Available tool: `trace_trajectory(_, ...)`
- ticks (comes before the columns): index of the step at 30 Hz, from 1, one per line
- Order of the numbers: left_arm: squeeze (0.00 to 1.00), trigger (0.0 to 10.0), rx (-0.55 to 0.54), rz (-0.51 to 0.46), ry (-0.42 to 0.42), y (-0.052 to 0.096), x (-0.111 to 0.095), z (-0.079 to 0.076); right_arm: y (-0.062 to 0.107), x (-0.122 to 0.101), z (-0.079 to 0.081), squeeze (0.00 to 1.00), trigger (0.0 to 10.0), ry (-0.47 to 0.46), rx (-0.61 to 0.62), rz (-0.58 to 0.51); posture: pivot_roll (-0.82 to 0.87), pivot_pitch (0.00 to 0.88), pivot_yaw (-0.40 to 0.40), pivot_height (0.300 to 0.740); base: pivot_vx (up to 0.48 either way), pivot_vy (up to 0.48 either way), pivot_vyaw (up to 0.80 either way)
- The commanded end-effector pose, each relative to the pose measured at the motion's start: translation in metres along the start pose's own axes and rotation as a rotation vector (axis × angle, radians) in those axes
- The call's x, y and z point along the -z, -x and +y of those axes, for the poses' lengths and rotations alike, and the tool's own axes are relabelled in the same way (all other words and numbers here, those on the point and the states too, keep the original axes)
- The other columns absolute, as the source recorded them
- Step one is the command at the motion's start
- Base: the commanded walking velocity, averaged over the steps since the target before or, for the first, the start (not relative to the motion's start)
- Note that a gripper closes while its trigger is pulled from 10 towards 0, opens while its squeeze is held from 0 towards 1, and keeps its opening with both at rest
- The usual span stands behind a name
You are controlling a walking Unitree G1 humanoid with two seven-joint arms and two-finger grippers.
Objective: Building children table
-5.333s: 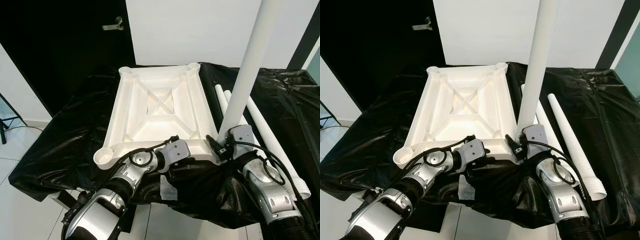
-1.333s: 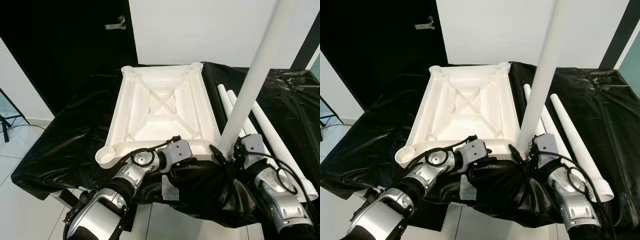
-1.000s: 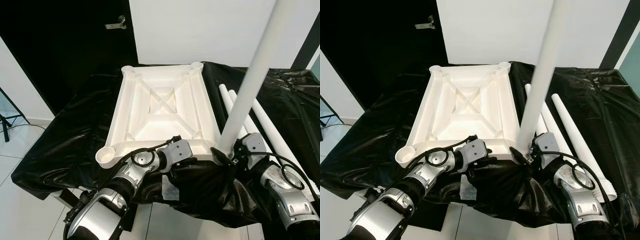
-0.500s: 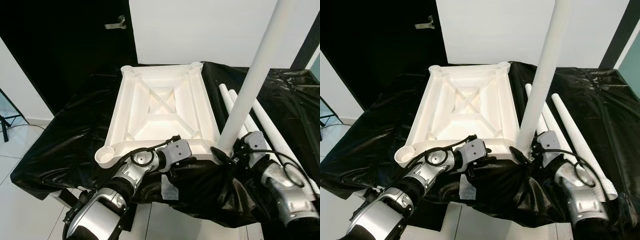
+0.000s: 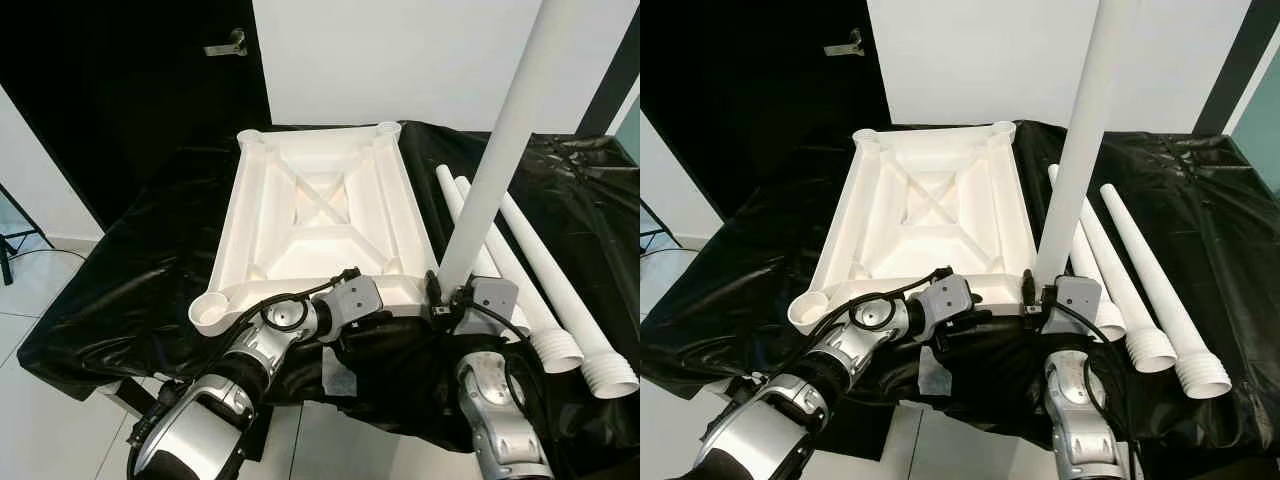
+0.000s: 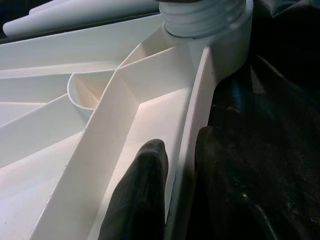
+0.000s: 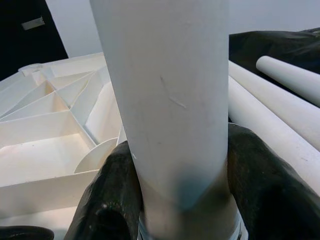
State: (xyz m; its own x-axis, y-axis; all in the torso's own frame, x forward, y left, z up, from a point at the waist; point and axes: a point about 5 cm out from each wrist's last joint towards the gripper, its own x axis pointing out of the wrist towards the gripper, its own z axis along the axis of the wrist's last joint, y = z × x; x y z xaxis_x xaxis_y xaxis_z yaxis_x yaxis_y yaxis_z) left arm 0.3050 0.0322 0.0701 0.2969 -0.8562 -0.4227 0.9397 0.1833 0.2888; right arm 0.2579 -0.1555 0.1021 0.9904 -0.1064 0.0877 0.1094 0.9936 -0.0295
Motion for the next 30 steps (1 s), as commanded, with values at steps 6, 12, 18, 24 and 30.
trace_trajectory(6,0.0,10.0,0.176,0.212,0.136,0.008,0.053,-0.04,-0.006,0.008,-0.035,0.0,0.0,0.076,0.191,0.043,-0.02,0.0,0.019,0.74,0.0,0.0,0.0)
trace_trajectory(12,0.0,10.0,0.178,0.211,0.142,0.007,0.054,-0.043,-0.009,0.006,-0.016,1.0,10.0,0.067,0.027,0.031,-0.03,0.0,0.018,0.74,0.0,0.0,0.0)
trace_trajectory(18,0.0,10.0,0.177,0.207,0.145,0.005,0.053,-0.044,-0.015,0.005,-0.006,0.0,10.0,0.087,-0.249,0.031,-0.03,0.0,0.015,0.74,0.0,0.0,0.0)
trace_trajectory(24,0.0,10.0,0.177,0.201,0.145,0.003,0.051,-0.044,-0.024,0.001,-0.026,0.0,10.0,0.131,-0.428,0.038,-0.04,0.0,0.017,0.74,0.0,0.0,0.0)
trace_trajectory(30,0.0,10.0,0.18,0.201,0.145,0.002,0.05,-0.045,-0.031,-0.008,-0.049,0.0,10.0,0.205,-0.614,0.076,-0.05,0.0,0.018,0.74,0.0,0.0,0.0)
